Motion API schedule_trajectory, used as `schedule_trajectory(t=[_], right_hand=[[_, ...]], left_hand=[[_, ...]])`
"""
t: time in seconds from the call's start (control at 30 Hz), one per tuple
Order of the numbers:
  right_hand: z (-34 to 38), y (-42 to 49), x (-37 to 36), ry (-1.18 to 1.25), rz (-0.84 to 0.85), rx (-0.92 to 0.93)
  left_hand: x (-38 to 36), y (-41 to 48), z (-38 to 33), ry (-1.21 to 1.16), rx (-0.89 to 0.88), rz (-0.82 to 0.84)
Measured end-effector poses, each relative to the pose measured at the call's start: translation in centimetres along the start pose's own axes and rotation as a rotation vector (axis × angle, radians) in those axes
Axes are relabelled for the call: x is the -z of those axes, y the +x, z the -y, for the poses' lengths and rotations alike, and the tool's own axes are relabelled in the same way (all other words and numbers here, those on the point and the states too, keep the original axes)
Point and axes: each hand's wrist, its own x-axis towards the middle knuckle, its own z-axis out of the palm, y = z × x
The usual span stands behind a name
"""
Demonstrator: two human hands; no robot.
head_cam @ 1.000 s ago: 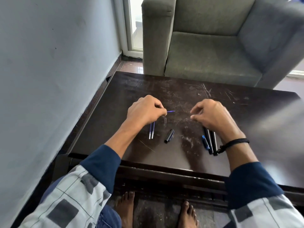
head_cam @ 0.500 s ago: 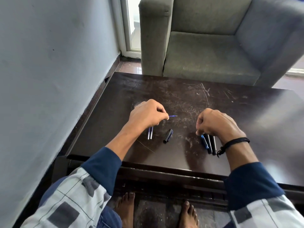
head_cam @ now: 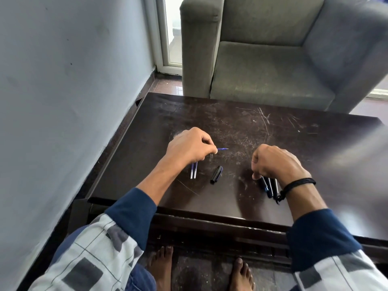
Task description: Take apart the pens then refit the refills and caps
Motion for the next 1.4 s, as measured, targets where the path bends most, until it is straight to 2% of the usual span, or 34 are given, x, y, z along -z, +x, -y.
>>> schedule_trajectory(t=[0.2, 0.5, 0.6, 0.7, 0.87, 0.97, 1.17, 1.4], right_hand=[[-0.3, 0.1, 0.0, -0.026, -0.033, -0.029], [0.3, 0.1, -0.6, -0.063, 0.007, -0.007], [0.1, 0.5, -0.5, 0.007, 0.045, -0.022], [-0.5, 1.5, -0.1, 0.304, 0.065, -0.019], [-1.0, 0.7, 1.6, 1.107, -0.080, 0.016], [-0.8, 0.5, 1.8, 1.397, -0.085, -0.034], [0.0, 0.7, 1.2, 1.632, -0.044, -0.098], [0.5, 1.0, 0.9, 1.655, -0.022, -0.102]], left_hand=[[0.1, 0.1, 0.2, -0.007, -0.009, 0.002], [0.0, 0.0, 0.1, -0.010, -0.013, 0.016], [0.0, 0.1, 0.2, -0.027, -0.022, 0.024], [0.1, 0.2, 0.2, -0.081, -0.037, 0.058], [0.3, 0.3, 0.4, -0.133, -0.061, 0.099], [0.3, 0.4, 0.5, -0.173, -0.066, 0.116], [0.3, 0.3, 0.4, -0.245, -0.084, 0.132], [0.3, 0.5, 0.6, -0.291, -0.072, 0.116]])
